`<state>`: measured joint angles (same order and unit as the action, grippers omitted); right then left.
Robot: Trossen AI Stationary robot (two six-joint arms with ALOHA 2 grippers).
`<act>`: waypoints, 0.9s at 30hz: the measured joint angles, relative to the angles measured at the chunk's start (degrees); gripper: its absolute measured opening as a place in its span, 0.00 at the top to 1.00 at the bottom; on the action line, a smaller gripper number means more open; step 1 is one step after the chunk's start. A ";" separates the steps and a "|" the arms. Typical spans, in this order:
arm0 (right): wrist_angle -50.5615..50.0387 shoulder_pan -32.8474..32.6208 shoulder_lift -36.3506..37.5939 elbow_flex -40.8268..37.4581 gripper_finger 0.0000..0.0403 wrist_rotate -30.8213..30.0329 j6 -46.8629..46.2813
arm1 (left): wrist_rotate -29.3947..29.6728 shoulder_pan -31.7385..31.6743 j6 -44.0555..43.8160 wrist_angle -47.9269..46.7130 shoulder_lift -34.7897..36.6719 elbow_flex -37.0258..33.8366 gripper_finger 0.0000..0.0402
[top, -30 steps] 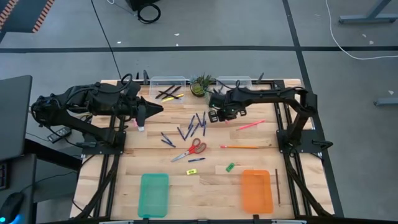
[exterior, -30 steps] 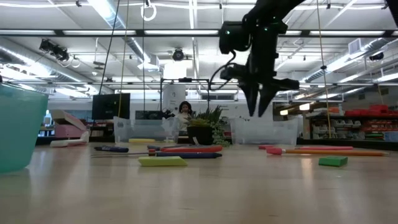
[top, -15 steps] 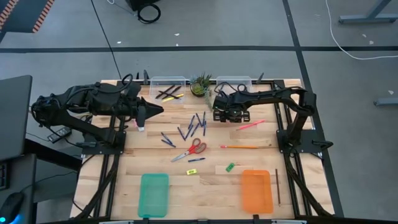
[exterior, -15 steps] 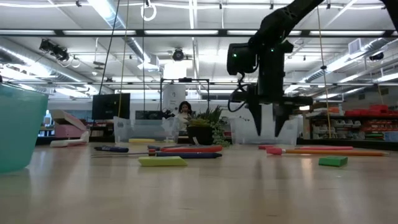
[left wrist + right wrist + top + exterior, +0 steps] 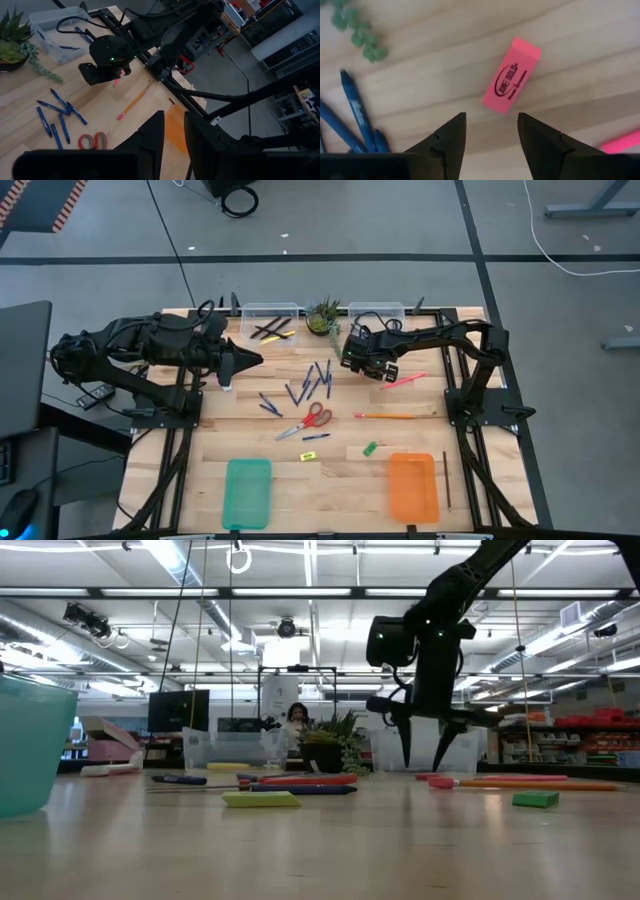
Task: Sort crayons/erasers/pens/pencils in bins
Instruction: Put the pink eraser into the orange bin
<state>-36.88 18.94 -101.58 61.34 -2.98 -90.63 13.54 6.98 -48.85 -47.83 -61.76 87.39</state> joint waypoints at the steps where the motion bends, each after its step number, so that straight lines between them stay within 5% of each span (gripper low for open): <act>1: 0.00 0.00 0.00 0.00 0.54 -0.79 -0.72 | 0.02 0.00 -0.01 0.00 0.00 0.00 0.79; 27: 2.35 3.10 0.17 -3.26 0.54 -0.87 -8.87 | -2.91 -0.02 -1.53 0.00 0.00 0.00 0.80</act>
<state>-34.53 22.04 -101.41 58.08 -3.85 -99.50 10.63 6.96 -50.37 -47.83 -61.76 87.39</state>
